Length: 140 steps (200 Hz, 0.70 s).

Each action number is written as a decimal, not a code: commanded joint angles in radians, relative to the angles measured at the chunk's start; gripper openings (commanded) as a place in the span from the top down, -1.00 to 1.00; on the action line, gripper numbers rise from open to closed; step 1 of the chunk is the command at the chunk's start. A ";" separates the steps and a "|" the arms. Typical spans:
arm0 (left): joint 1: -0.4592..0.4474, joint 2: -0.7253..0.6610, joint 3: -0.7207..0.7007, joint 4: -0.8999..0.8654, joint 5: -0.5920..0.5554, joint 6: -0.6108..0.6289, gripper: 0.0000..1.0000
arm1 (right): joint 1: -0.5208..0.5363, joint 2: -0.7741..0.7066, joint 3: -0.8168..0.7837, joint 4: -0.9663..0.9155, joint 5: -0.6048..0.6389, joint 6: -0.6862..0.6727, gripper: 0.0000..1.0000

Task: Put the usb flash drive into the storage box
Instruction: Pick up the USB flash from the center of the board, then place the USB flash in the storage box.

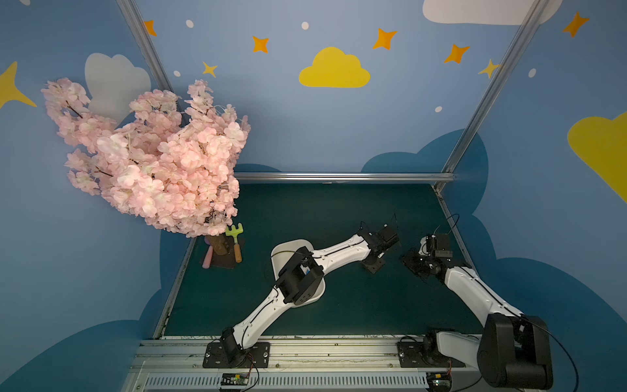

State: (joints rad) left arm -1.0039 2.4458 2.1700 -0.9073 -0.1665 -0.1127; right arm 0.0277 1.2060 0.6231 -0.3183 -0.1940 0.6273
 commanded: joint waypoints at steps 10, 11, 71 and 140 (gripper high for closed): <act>-0.011 -0.244 -0.158 0.055 -0.029 -0.058 0.76 | -0.002 -0.005 0.034 -0.015 -0.012 -0.010 0.18; -0.011 -0.251 -0.168 0.058 -0.029 -0.060 0.76 | -0.002 -0.006 0.033 -0.015 -0.012 -0.009 0.18; 0.036 -0.673 -0.655 0.117 -0.226 -0.203 0.72 | -0.004 -0.011 0.035 -0.022 -0.011 -0.010 0.18; 0.292 -0.955 -1.037 0.171 -0.239 -0.380 0.68 | -0.005 0.002 0.030 -0.007 -0.034 -0.003 0.18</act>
State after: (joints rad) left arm -0.7868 1.5368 1.2041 -0.7689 -0.4011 -0.4137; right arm 0.0273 1.2057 0.6231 -0.3183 -0.2119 0.6277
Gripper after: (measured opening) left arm 0.186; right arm 0.408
